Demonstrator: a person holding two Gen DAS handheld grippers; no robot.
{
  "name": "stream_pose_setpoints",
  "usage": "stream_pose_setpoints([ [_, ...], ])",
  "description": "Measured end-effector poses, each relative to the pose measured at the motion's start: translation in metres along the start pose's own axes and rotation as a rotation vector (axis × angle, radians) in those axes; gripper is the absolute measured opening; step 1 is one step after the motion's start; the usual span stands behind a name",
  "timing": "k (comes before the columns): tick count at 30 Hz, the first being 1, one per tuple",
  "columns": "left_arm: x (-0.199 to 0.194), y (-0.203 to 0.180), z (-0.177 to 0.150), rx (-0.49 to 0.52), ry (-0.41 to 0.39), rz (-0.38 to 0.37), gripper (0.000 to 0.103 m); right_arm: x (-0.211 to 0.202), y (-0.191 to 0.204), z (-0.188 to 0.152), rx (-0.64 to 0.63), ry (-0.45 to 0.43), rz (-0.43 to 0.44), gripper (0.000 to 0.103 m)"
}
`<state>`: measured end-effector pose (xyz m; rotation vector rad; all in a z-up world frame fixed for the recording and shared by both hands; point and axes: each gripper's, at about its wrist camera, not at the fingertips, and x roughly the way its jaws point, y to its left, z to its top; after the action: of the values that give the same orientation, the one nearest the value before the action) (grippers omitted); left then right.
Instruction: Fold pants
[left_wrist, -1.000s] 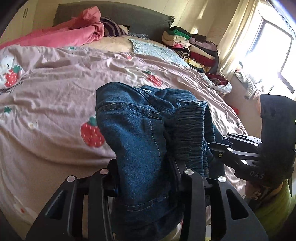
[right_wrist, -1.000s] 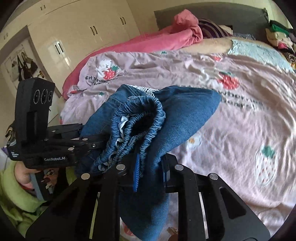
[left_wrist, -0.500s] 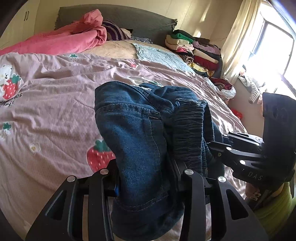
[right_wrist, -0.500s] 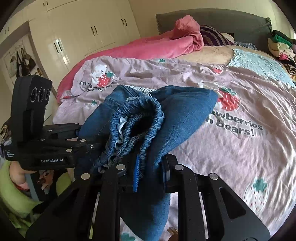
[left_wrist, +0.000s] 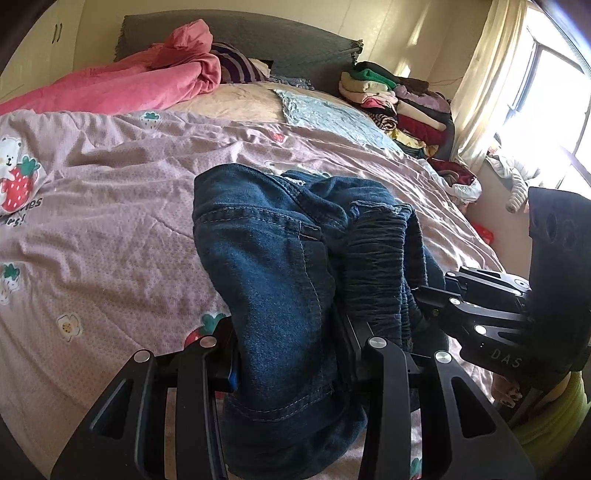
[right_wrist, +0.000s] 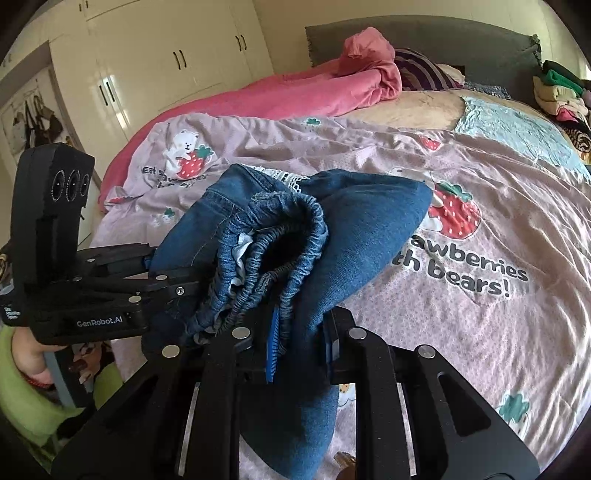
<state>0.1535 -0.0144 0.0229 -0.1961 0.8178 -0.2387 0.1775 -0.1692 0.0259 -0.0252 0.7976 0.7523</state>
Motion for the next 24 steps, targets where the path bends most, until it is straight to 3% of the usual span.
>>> stream_pose_setpoints([
  [18,0.008,0.008,-0.004,-0.025,0.012,-0.004,0.037,0.012,0.000,0.001,0.001,0.018,-0.022,0.013],
  [24,0.019,0.013,-0.005,-0.035,0.029,0.006,0.037,0.018,0.000,-0.002,-0.017,0.033,-0.073,0.016],
])
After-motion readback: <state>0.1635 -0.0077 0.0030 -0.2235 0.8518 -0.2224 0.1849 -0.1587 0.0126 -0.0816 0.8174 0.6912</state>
